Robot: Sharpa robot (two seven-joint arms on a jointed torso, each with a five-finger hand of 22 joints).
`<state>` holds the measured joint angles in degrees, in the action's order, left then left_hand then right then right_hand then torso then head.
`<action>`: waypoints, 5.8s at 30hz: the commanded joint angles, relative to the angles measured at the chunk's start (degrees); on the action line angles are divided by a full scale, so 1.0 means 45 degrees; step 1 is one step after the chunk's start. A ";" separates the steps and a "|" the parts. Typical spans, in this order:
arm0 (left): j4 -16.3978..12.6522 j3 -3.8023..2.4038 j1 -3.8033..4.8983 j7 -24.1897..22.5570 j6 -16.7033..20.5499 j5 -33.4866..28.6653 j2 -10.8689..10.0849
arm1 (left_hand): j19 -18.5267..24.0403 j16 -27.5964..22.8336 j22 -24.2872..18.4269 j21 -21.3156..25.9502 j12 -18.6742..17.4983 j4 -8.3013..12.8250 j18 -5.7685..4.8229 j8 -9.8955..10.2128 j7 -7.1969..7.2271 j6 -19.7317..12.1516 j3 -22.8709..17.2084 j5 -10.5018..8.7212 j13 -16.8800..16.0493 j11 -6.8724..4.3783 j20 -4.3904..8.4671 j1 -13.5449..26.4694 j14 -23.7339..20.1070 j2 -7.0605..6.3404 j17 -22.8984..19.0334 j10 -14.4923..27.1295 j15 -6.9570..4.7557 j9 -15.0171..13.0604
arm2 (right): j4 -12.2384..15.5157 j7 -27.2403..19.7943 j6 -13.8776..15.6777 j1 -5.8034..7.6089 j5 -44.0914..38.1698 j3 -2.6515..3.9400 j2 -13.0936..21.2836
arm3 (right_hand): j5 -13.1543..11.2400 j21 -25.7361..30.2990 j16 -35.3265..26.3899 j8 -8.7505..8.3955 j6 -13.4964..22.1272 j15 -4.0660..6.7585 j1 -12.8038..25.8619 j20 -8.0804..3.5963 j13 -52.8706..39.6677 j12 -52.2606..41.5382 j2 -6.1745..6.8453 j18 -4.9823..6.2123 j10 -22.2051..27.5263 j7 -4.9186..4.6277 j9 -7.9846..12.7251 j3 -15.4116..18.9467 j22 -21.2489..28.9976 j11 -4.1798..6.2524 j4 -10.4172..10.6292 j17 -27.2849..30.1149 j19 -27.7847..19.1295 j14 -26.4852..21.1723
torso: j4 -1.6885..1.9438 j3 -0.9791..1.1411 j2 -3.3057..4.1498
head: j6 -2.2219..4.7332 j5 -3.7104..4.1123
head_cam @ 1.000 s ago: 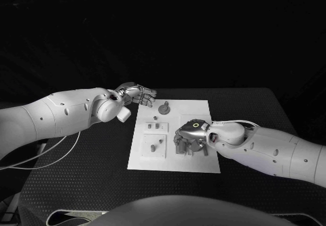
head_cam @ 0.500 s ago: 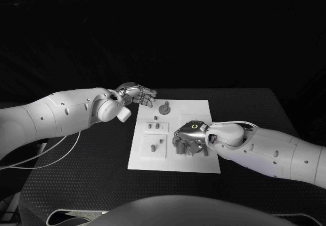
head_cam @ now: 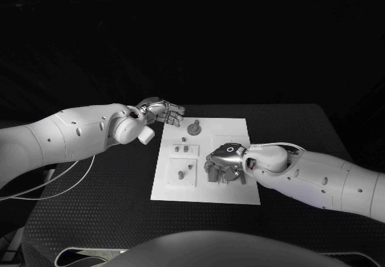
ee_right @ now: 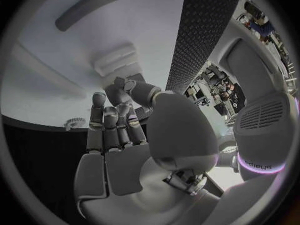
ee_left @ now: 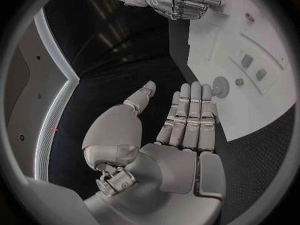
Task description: Assemble the parts on the task board
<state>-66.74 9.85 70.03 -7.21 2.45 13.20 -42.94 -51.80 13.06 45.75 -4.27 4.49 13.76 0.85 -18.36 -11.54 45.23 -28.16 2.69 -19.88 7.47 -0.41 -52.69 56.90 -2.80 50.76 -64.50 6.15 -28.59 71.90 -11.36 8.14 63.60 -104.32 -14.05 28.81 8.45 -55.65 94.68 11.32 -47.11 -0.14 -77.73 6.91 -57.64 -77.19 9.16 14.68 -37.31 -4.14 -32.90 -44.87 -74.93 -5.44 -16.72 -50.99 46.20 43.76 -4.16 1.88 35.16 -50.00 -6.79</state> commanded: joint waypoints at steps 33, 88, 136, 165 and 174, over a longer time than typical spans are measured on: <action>-0.0052 -0.0005 0.0013 -0.0114 -0.0144 0.0075 -0.0035 | 0.0076 -0.0067 -0.0021 0.0031 -0.0049 -0.0057 -0.0037 0.0015 0.0007 -0.0052 -0.0018 0.0028 -0.0005 0.0036 -0.0027 0.0057 0.0038 -0.0017 0.0025 0.0078 0.0013 0.0017 | 0.1105 0.1872 0.1215 0.1033 0.7005 -0.0009 0.2290 | -0.0038 -0.0254 0.0298 0.1107 0.0316 0.0143 0.3454 -0.0359 0.0671 -0.0565 -0.0004 0.0072 -0.0827 -0.1558 -0.0067 0.2230 -0.0064 0.0057 0.1571 0.0285 0.0986 0.0953 | -0.0044 0.0005 -0.0014 | 0.0001 0.0151; -0.0149 -0.0004 0.0014 -0.0061 -0.0152 0.0096 -0.0121 | 0.0075 -0.0088 -0.0025 0.0029 -0.0040 -0.0104 -0.0040 -0.0002 0.0016 -0.0036 0.0010 0.0027 -0.0011 0.0030 -0.0030 0.0104 0.0049 -0.0026 0.0049 0.0062 0.0015 0.0010 | 0.1073 0.8616 -0.2184 0.0119 0.8151 -0.0015 0.1978 | -0.0003 0.0007 0.0101 0.1377 -0.2227 0.1266 0.6972 -0.1479 0.0793 -0.0918 -0.1028 0.0072 -0.3381 -0.0390 -0.1549 0.3227 -0.0023 0.1246 0.2144 -0.0964 0.2608 0.4342 | 0.0012 -0.0004 0.0004 | 0.0001 0.0551; -0.0213 -0.0004 0.0017 0.0044 -0.0299 0.0203 -0.0176 | 0.0088 -0.0110 -0.0030 0.0033 -0.0040 -0.0111 -0.0038 -0.0007 0.0019 -0.0038 0.0007 0.0027 -0.0012 0.0027 -0.0029 0.0093 0.0042 -0.0037 0.0062 0.0063 0.0016 0.0008 | 0.1842 0.8136 0.0266 0.0054 1.1676 -0.0009 0.2238 | 0.0003 0.0061 0.0040 0.1063 -0.2685 0.1271 0.5052 -0.1425 0.0567 -0.0789 -0.2927 0.0072 -0.3657 -0.0303 -0.1496 0.2757 -0.0236 0.1324 -0.0044 -0.1317 0.2768 0.4673 | -0.0003 -0.0002 0.0008 | 0.0001 0.0547; -0.0249 -0.0004 0.0020 0.0077 -0.0408 0.0262 -0.0178 | 0.0095 -0.0125 -0.0031 0.0034 -0.0038 -0.0100 -0.0041 -0.0014 0.0021 -0.0033 0.0008 0.0027 -0.0013 0.0026 -0.0034 0.0075 0.0037 -0.0044 0.0071 0.0059 0.0020 0.0006 | 0.1765 0.8219 0.0456 0.0234 1.2323 -0.0012 0.1586 | 0.0005 0.0059 0.0021 0.1063 -0.2748 0.1310 0.5029 -0.1456 0.0577 -0.0767 -0.2859 0.0072 -0.3722 -0.0273 -0.1479 0.2804 -0.0213 0.1359 -0.0035 -0.1321 0.2815 0.4739 | 0.0013 -0.0004 0.0009 | 0.0001 0.0559; -0.0224 -0.0004 0.0020 0.0057 -0.0423 0.0280 -0.0142 | 0.0102 -0.0133 -0.0033 0.0036 -0.0039 -0.0098 -0.0043 -0.0015 0.0021 -0.0033 0.0011 0.0027 -0.0013 0.0027 -0.0037 0.0073 0.0031 -0.0049 0.0073 0.0059 0.0024 0.0006 | 0.1475 0.8194 0.0352 0.0188 1.2321 -0.0012 0.1199 | 0.0006 0.0066 0.0013 0.1055 -0.2748 0.1315 0.5035 -0.1457 0.0580 -0.0759 -0.2862 0.0072 -0.3727 -0.0273 -0.1473 0.2809 -0.0208 0.1359 -0.0034 -0.1339 0.2813 0.4757 | 0.0003 0.0002 0.0006 | 0.0001 0.0517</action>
<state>-67.67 9.86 70.05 -6.52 1.45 14.27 -43.71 -51.60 12.85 45.68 -4.27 4.49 13.61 0.85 -18.36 -11.54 45.23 -28.01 2.69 -19.88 7.47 -0.61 -52.70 56.90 -2.79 51.04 -64.50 6.15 -28.59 78.66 25.67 10.70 64.52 -49.02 -14.10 34.40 8.14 -55.13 94.68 15.95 -59.23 5.42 -53.43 0.42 -55.03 -80.87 -2.57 14.25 -53.75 -5.34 -39.51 -32.09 -74.91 0.49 -16.83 -56.95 58.66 64.72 -4.09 1.88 35.19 -50.00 -4.42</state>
